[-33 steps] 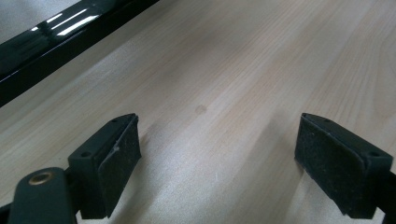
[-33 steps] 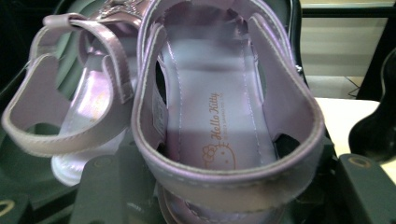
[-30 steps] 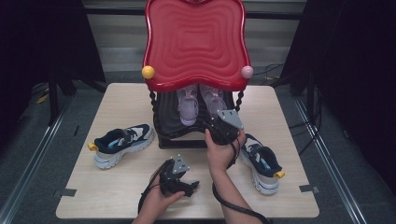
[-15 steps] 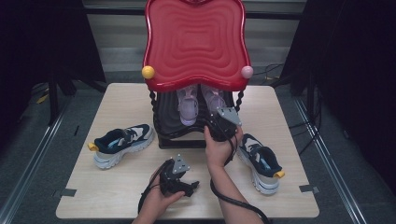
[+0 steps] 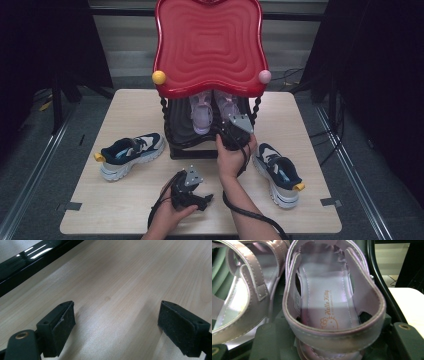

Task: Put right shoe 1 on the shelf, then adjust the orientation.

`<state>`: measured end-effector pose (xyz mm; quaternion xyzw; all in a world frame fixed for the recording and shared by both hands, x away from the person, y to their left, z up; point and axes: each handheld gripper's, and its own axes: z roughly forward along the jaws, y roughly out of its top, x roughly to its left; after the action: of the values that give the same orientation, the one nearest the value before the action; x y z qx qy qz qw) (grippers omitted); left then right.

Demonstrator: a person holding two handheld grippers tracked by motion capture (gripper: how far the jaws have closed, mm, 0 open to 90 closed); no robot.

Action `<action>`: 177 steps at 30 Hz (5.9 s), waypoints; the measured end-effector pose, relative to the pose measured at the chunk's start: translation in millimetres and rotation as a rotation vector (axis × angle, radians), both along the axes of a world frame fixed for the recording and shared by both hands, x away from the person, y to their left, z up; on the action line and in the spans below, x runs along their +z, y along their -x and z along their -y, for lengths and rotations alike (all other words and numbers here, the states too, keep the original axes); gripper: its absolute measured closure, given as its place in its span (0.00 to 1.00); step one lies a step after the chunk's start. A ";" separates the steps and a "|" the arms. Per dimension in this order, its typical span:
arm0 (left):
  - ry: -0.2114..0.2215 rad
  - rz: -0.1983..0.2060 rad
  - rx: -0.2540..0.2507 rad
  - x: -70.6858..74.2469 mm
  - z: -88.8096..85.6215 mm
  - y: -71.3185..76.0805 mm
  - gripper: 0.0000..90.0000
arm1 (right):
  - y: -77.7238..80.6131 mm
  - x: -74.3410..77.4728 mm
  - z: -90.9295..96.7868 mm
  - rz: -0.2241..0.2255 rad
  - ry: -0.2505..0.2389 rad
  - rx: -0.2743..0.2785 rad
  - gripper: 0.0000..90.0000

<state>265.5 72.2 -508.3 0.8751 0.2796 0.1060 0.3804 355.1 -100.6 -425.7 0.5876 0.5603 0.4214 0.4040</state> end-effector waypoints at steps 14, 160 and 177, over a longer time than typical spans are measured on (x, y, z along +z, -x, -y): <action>-0.002 -0.001 0.000 0.1 -0.1 0.0 0.15 | -4.3 0.6 -8.4 0.004 0.001 -0.008 0.41; -0.006 -0.002 -0.002 0.4 -0.3 -0.1 0.15 | 96.2 -84.0 67.4 -0.414 0.113 0.681 0.18; -0.012 0.001 -0.003 0.6 -0.7 -0.2 0.15 | 101.9 -84.5 67.5 -0.425 0.160 0.698 0.15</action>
<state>265.7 72.9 -507.7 0.8778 0.2777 0.1076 0.3753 253.1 -168.1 -510.2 0.4032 0.8276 0.3577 0.1566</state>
